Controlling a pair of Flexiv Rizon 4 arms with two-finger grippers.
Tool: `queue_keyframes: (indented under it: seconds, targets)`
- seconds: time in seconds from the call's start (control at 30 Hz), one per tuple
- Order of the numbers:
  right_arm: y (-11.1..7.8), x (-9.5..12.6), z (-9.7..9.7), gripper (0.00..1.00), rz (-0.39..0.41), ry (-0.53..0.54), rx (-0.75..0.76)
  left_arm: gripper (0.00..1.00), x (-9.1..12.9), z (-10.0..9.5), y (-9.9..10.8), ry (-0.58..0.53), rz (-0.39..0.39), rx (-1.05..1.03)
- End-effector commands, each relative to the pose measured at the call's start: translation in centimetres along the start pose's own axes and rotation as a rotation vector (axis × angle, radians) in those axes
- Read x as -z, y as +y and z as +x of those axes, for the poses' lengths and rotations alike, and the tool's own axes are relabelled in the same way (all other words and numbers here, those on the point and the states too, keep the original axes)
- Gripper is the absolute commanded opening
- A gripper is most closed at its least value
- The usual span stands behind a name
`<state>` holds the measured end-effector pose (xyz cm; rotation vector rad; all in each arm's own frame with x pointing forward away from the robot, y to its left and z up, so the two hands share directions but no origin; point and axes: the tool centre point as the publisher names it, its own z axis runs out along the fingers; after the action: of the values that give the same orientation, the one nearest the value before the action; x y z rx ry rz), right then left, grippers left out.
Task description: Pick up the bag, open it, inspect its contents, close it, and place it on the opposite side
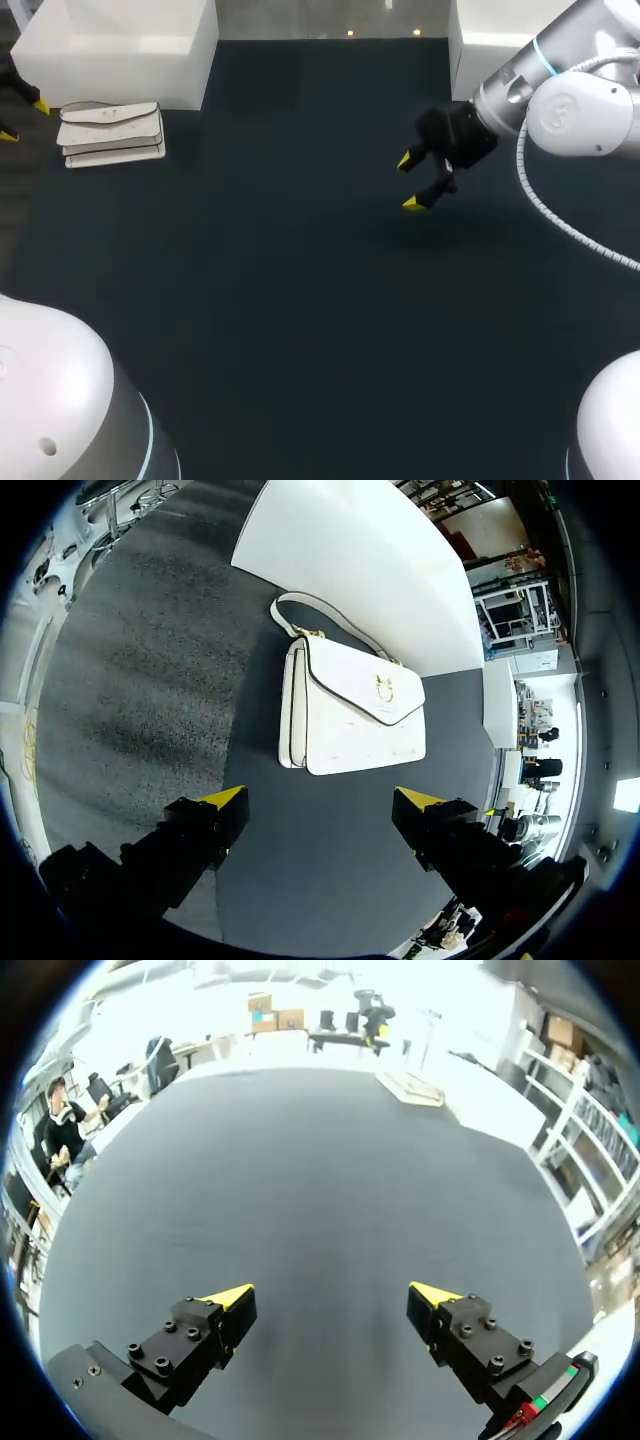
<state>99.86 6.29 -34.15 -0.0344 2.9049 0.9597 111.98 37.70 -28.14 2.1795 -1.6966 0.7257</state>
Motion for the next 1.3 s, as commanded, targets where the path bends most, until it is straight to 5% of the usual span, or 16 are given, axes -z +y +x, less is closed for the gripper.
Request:
queue_keyframes:
  seconds: [0.03, 0.63, 1.3]
  targets:
    - [-0.4, -0.2, -0.5, 1.00, -0.009, 0.011, 0.002, 1.00, -1.0, -1.2, -1.6, 0.046, -0.035, 0.004]
    - [-0.4, -0.2, -0.5, 1.00, -0.009, 0.011, 0.002, 1.00, -4.4, -1.2, -5.8, 0.104, -0.003, -0.006]
    - [-0.4, -0.2, -0.5, 1.00, -0.009, 0.011, 0.002, 0.58, -7.8, -0.9, -7.7, 0.202, 0.020, 0.040]
